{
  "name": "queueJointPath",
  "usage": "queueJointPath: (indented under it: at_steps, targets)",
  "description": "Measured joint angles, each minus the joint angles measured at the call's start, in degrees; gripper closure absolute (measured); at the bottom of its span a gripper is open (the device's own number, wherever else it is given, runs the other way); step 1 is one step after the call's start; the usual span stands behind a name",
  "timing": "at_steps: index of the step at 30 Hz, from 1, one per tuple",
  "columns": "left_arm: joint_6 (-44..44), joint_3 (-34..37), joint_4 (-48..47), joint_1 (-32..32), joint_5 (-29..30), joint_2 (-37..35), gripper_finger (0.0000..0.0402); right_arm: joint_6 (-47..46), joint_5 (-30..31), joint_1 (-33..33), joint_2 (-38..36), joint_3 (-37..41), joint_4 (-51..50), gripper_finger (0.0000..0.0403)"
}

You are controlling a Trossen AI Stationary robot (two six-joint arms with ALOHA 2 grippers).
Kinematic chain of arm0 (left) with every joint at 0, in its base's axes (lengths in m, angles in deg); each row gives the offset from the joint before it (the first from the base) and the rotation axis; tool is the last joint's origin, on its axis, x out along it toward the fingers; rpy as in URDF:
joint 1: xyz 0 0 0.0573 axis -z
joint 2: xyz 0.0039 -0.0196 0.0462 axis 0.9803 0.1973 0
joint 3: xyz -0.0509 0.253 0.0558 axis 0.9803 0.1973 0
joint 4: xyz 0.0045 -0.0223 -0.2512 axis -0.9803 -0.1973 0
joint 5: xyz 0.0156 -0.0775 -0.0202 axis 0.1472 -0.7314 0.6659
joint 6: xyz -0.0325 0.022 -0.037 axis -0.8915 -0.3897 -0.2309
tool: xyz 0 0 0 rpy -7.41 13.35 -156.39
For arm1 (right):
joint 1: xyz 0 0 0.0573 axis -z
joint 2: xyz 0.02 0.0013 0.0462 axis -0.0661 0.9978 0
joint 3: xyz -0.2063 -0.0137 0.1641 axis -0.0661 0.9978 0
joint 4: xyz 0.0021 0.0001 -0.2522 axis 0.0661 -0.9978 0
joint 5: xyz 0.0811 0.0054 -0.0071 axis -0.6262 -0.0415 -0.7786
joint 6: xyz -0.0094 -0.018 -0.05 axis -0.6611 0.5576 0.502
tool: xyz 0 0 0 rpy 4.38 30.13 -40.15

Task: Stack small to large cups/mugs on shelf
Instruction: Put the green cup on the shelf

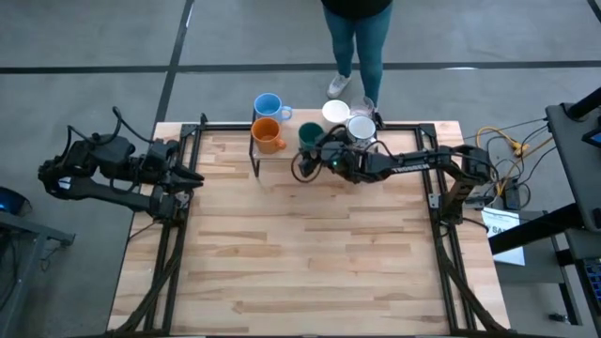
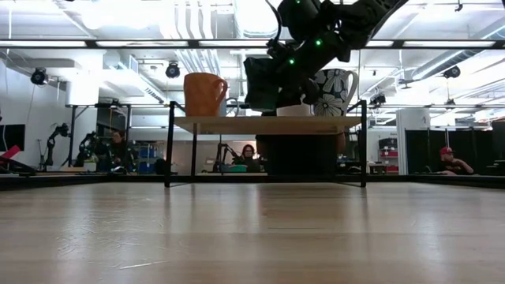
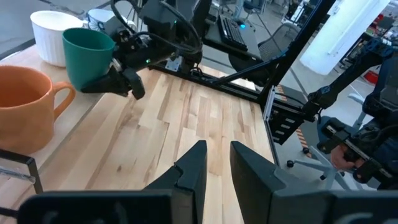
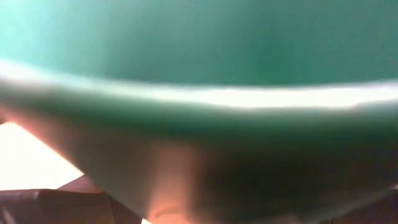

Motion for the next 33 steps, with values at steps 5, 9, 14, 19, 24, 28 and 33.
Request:
queueJointPath:
  at_steps: [5,9,14,19,24,28,33]
  targets:
    - [0.0,0.0,-0.1,0.0,0.0,-0.1,0.0345,1.3,-0.4,0.7,0.0,-1.3,-0.2,0.0117]
    - [0.0,0.0,-0.1,0.0,0.0,0.0,0.0345,1.7,-1.0,1.5,0.0,-1.8,-0.3,0.0117]
    - [0.0,0.0,-0.1,0.0,0.0,0.0,0.0345,1.9,-1.0,2.0,-0.1,-1.7,-0.6,0.0117]
    - [0.1,0.0,-0.1,0.0,0.0,-0.1,0.0345,1.9,-1.0,2.0,-0.1,-1.7,-0.6,0.0117]
    - [0.1,0.0,-0.1,0.0,0.0,-0.1,0.0345,1.5,-2.5,1.9,-0.1,-1.7,-0.6,0.0117]
    - [0.1,0.0,-0.1,0.0,0.0,-0.1,0.0345,1.2,-2.5,1.9,-0.1,-1.7,-0.6,0.0117]
    - [0.1,0.0,-0.1,0.0,0.0,-0.1,0.0345,1.2,-2.6,1.9,-0.1,-1.7,-0.6,0.0117]
